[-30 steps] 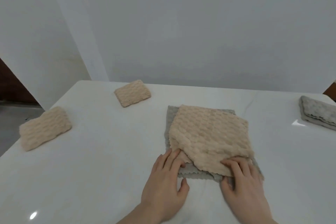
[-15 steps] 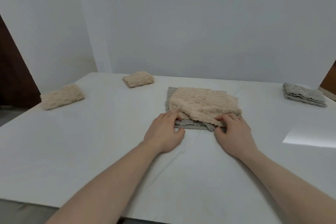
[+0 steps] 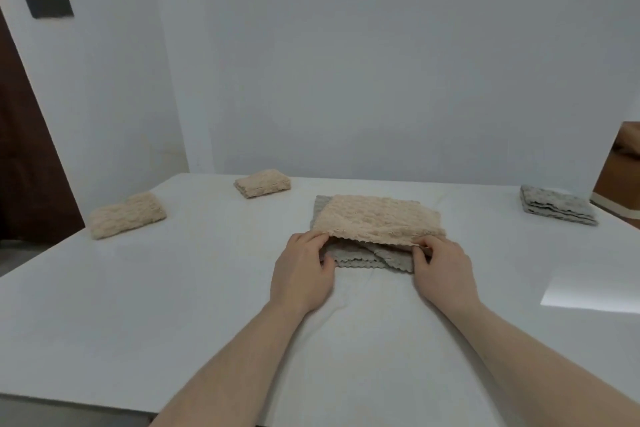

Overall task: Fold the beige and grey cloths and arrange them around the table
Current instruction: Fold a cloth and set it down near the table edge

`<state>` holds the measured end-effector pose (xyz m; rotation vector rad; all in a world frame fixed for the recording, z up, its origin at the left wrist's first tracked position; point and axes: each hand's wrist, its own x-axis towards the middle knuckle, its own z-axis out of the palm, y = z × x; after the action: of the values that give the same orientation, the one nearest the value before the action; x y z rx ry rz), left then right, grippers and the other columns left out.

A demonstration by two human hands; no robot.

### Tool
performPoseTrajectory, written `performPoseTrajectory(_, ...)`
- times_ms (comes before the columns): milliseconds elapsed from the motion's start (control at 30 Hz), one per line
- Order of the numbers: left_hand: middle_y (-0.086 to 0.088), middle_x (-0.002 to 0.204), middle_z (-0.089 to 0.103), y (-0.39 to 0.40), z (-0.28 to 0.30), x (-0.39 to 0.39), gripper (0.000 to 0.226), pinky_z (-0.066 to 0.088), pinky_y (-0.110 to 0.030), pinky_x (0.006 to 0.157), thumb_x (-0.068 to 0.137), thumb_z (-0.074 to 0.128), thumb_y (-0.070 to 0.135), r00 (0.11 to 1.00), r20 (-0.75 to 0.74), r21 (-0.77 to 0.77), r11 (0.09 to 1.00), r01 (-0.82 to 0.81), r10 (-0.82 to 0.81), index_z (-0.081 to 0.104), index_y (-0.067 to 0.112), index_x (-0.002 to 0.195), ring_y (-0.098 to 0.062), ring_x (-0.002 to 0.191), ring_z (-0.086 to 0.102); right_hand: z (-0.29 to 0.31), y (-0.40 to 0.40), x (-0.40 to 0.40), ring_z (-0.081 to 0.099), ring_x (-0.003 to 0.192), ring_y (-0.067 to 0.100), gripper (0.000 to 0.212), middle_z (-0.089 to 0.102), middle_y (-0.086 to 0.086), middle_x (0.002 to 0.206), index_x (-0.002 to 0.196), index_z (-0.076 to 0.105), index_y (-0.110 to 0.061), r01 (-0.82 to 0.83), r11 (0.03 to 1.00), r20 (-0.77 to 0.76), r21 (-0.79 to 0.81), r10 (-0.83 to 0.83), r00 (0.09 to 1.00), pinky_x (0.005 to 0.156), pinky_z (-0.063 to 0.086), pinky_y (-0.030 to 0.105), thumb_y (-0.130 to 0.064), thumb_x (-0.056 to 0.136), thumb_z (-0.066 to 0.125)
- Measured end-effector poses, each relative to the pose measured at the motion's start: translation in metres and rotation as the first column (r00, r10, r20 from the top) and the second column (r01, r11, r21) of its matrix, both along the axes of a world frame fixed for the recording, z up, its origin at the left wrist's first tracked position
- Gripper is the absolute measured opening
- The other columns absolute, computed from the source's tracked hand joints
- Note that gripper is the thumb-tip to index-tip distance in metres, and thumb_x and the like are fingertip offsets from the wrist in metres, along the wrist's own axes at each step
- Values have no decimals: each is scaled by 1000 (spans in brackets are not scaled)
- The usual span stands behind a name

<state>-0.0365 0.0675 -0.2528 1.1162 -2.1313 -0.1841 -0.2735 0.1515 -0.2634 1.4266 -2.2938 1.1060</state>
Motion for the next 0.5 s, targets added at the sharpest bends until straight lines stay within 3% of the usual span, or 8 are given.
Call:
performPoseTrajectory(133,13,117,70,-3,1,0,28,44,-22,93,94,61,24,991,-124,-46,998,-53,47,72,27,119,-8,117,52,5,0,2,57,91,29,11,67,0,92,85,56,-28,-19,998,17,-67,20,1000,80,46,42,-23,96,56)
performPoseTrajectory(267,10,103,63,-5,-1,3,19,42,-21,86,93,64,26,979,-185,73,995,-70,83,75,35,106,-6,105,57,5,1,-2,59,83,25,18,65,-8,79,76,55,-24,-17,990,167,-137,40,985,73,49,40,-28,93,57)
performPoseTrajectory(400,14,93,57,-5,-3,2,10,39,-21,71,94,62,32,980,-184,103,993,-63,81,62,42,95,-3,87,58,6,5,1,59,79,23,16,64,-9,75,77,57,-24,-35,991,212,-127,61,975,71,48,39,-24,93,56)
performPoseTrajectory(500,16,96,61,-4,-1,3,8,38,-20,67,101,53,36,964,-258,77,996,-51,69,52,41,107,-1,86,56,12,8,6,57,80,20,17,64,-9,78,80,56,-23,-61,975,231,-213,111,967,70,42,36,-23,97,55)
